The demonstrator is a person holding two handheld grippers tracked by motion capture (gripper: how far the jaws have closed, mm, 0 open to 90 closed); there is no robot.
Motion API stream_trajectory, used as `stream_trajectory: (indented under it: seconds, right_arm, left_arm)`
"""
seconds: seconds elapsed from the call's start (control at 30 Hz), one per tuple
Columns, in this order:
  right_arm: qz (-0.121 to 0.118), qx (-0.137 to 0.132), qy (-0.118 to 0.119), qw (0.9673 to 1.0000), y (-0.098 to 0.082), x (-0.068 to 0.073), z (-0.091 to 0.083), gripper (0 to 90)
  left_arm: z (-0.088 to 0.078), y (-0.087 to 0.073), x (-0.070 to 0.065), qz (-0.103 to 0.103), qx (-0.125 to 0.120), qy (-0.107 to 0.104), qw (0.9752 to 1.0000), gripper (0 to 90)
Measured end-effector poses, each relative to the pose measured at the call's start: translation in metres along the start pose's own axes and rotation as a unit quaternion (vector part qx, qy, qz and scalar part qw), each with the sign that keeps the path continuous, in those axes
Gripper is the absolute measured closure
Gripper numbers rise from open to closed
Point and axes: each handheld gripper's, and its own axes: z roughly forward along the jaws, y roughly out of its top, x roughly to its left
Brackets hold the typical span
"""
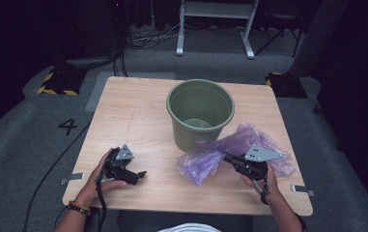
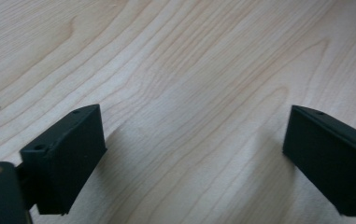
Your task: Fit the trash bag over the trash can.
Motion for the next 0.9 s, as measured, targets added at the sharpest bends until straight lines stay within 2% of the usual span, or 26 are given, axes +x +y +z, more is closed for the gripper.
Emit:
stream_trajectory:
  seconds: [0.07,0.1,0.13,0.2,0.27,0.33,0.37,0.43,0.5,0.63,0.67,0.7,0.77,0.87,0.9]
  right_arm:
    - [-0.005,-0.015,-0.013,0.9998,0.005,-0.001,-0.009,89.2]
    - [-0.008,-0.02,-0.018,0.9996,0.007,-0.002,-0.013,89.2]
    - [-0.01,-0.026,-0.023,0.9993,0.009,-0.002,-0.017,89.2]
    - [-0.012,-0.039,-0.039,0.9984,0.014,-0.005,-0.025,89.1]
    - [-0.014,-0.045,-0.047,0.9978,0.015,-0.006,-0.027,89.1]
    - [-0.011,-0.067,-0.071,0.9952,0.022,-0.014,-0.037,89.2]
    - [-0.011,-0.067,-0.071,0.9952,0.022,-0.014,-0.037,89.2]
    - [-0.005,-0.08,-0.082,0.9934,0.026,-0.019,-0.044,89.2]
    - [-0.011,-0.087,-0.1,0.9911,0.032,-0.021,-0.05,89.1]
    - [-0.013,-0.103,-0.11,0.9885,0.042,-0.025,-0.054,89.1]
    - [-0.014,-0.109,-0.115,0.9873,0.049,-0.027,-0.056,89.2]
    - [-0.016,-0.111,-0.116,0.9869,0.052,-0.027,-0.056,89.1]
    - [-0.021,-0.116,-0.124,0.9852,0.06,-0.028,-0.057,89.2]
    - [-0.023,-0.122,-0.126,0.9842,0.066,-0.028,-0.059,89.1]
    - [-0.026,-0.125,-0.133,0.9828,0.071,-0.027,-0.06,89.1]
  left_arm:
    - [-0.001,0.002,-0.002,0.003,-0.005,-0.002,1.0,18.3]
    - [0.0,0.003,-0.003,0.003,-0.003,-0.005,1.0,19.0]
    - [0.001,0.003,-0.004,0.005,0.002,-0.003,1.0,15.4]
    - [0.002,0.005,-0.005,0.007,0.0,-0.013,0.9999,16.8]
    - [0.002,0.007,-0.006,0.009,-0.001,-0.011,0.9999,16.0]
    - [0.002,0.01,-0.005,-0.003,-0.011,-0.008,0.9999,15.8]
    - [0.002,0.01,-0.005,-0.003,-0.011,-0.008,0.9999,16.0]
    - [0.0,0.013,-0.008,0.003,-0.017,-0.005,0.9998,16.1]
    - [-0.003,0.016,-0.01,0.013,-0.026,-0.003,0.9996,16.1]
    - [-0.009,0.022,-0.013,0.015,-0.04,0.002,0.9991,16.1]
    - [-0.013,0.026,-0.014,0.015,-0.054,0.004,0.9984,16.1]
    - [-0.013,0.026,-0.014,0.015,-0.054,0.004,0.9984,16.2]
    - [-0.02,0.033,-0.017,0.018,-0.073,0.01,0.9971,16.2]
    - [-0.024,0.036,-0.019,0.026,-0.081,0.013,0.9963,16.2]
    - [-0.027,0.038,-0.02,0.029,-0.084,0.014,0.9959,16.2]
